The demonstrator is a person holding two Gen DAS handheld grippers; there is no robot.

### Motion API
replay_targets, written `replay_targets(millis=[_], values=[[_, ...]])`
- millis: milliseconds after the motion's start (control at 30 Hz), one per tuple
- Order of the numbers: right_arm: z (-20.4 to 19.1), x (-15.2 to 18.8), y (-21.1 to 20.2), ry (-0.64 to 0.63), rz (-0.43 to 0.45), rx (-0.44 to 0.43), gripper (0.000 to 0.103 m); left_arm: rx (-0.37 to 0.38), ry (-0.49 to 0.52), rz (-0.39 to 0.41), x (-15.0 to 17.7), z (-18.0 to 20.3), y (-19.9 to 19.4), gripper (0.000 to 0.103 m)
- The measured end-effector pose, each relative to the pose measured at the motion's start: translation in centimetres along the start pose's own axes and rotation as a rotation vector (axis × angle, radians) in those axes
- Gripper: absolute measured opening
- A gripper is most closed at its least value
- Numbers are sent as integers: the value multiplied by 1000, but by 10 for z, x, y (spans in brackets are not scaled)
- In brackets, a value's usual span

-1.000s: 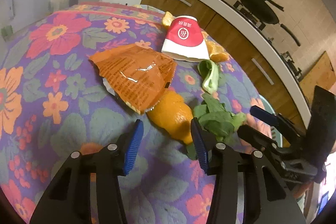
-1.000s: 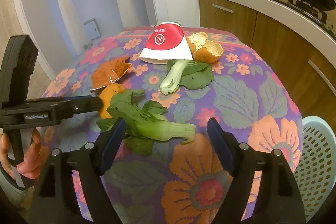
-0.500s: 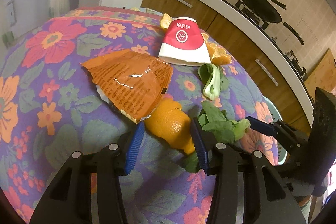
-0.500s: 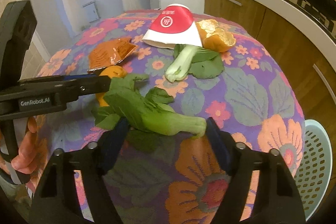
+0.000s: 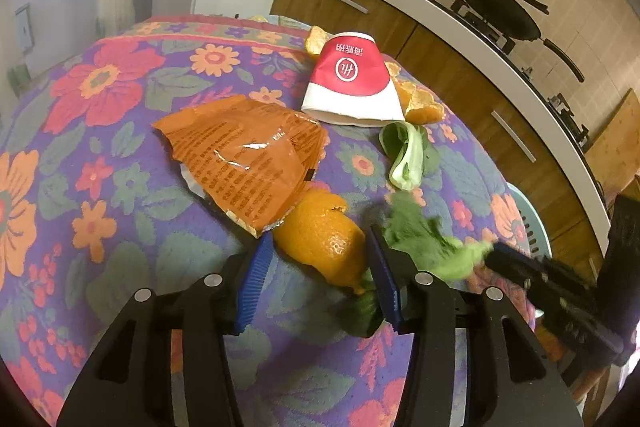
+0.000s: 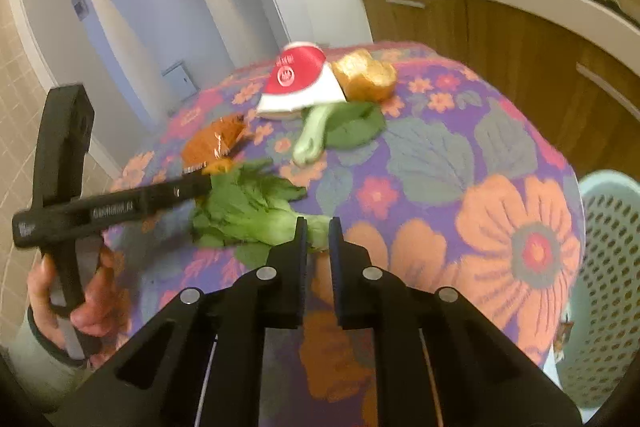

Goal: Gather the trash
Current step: 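Grasp the green bok choy with the right tool while the left tool grasps the orange peel, then carry the bok choy and orange peel over the blue basket with both tools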

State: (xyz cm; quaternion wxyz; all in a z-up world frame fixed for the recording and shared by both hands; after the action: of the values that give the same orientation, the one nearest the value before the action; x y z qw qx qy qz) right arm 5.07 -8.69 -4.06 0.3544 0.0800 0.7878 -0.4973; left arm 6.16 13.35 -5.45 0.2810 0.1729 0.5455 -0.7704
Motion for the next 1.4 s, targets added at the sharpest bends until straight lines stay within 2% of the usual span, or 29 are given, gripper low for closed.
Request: replay_targets(millis=[167, 200, 267, 300, 333, 367, 400, 500, 633, 700, 733, 767, 900, 1067, 1167, 1267, 1333, 1400], values=[[-13, 10, -13, -106, -33, -39, 9, -13, 14, 15, 0, 2, 1, 48], [-15, 9, -15, -127, -36, -42, 10, -12, 14, 17, 1, 2, 1, 48], [-21, 5, -16, -189, -33, 4, 18, -7, 11, 21, 2, 1, 1, 48], [-23, 2, -15, -218, -31, 30, 31, -4, 9, 22, 2, 0, 0, 48], [-25, -1, -13, -248, -31, 49, 54, -2, 9, 23, 2, 0, 0, 48], [-28, -5, -10, -282, -31, 59, 64, -2, 10, 24, 2, 0, 0, 48], [-31, -8, -7, -312, -29, 64, 65, -1, 10, 24, 2, 0, 0, 48], [-44, -14, 10, -418, -68, 16, 65, 7, 4, 25, 3, -2, -1, 48], [-54, -14, 47, -521, -162, 62, 65, 20, -12, 25, 3, -4, -2, 48], [-55, -15, 51, -511, -172, 45, 64, 16, -11, 25, 3, -4, -2, 48], [-55, -15, 49, -502, -176, 20, 50, 13, -10, 24, 2, -4, -2, 48], [-55, -13, 48, -505, -187, 10, 45, 12, -10, 22, 2, -4, -2, 48], [-63, 6, 25, -569, -121, 51, 25, -1, -2, 17, 0, -1, 0, 52], [-65, 32, -16, -553, -26, 88, 23, -64, 54, 10, 2, 13, 4, 57], [-55, 40, -36, -484, 14, 116, 19, -155, 112, 10, 6, 26, 9, 57], [-39, 41, -49, -410, 41, 131, 18, -256, 180, 10, 10, 36, 12, 49], [-30, 43, -58, -374, 61, 147, 18, -268, 197, 13, 12, 40, 10, 40], [-21, 43, -68, -333, 86, 158, 18, -260, 205, 18, 14, 42, 7, 19]])
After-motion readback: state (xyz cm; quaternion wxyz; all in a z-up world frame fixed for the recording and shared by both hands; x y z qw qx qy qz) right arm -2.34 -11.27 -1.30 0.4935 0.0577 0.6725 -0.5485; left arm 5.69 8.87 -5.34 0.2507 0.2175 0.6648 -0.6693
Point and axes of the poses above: each gripper's, at about its wrist camera, not at the fingertips, and y roughly the way its jaws point, z to its right, x to its underside, the point moved 1 cm from there along y, roughly the way its jaws point
